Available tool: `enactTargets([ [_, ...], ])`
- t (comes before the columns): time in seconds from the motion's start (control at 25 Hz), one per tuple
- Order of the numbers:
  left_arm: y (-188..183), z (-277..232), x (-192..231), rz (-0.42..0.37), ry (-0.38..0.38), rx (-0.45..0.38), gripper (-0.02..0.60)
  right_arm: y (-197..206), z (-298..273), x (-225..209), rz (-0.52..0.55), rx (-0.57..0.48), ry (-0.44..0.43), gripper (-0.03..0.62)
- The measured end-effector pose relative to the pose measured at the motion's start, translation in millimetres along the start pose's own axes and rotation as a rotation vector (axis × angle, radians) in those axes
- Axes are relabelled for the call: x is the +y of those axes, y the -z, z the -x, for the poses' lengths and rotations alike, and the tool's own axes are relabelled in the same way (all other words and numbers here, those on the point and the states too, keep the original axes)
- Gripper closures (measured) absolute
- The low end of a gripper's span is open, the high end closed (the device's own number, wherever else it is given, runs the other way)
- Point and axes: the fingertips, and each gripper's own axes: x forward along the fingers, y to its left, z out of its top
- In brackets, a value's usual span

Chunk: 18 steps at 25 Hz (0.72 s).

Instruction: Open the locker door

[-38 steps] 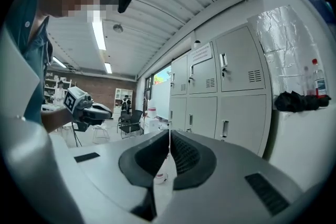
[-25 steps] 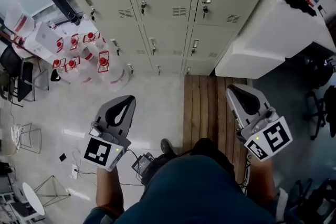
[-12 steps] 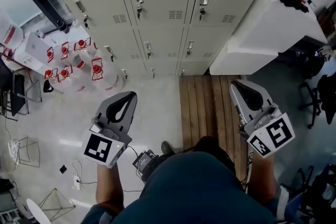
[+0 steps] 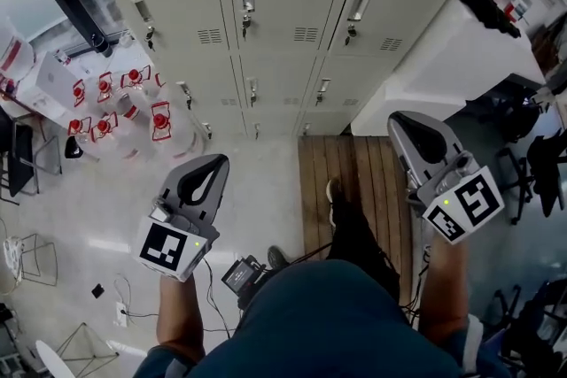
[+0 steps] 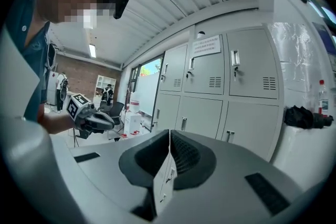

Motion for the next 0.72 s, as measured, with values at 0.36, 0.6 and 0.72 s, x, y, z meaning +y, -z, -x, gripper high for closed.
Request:
enactTargets([
  [0.36, 3, -29, 40, 0.000, -0.106, 0.018, 0.565, 2, -75, -39, 0.053, -0.031, -0.089, 0.557],
  [0.6, 10, -66, 58, 0.007, -0.125, 0.032, 0.565, 15, -105, -59, 0.048, -0.021, -0.121, 0.557],
  [0.72, 14, -88, 68, 0.015, -0.129, 0.035, 0.565, 22, -114, -70, 0.046, -0.010, -0.124, 0.557],
])
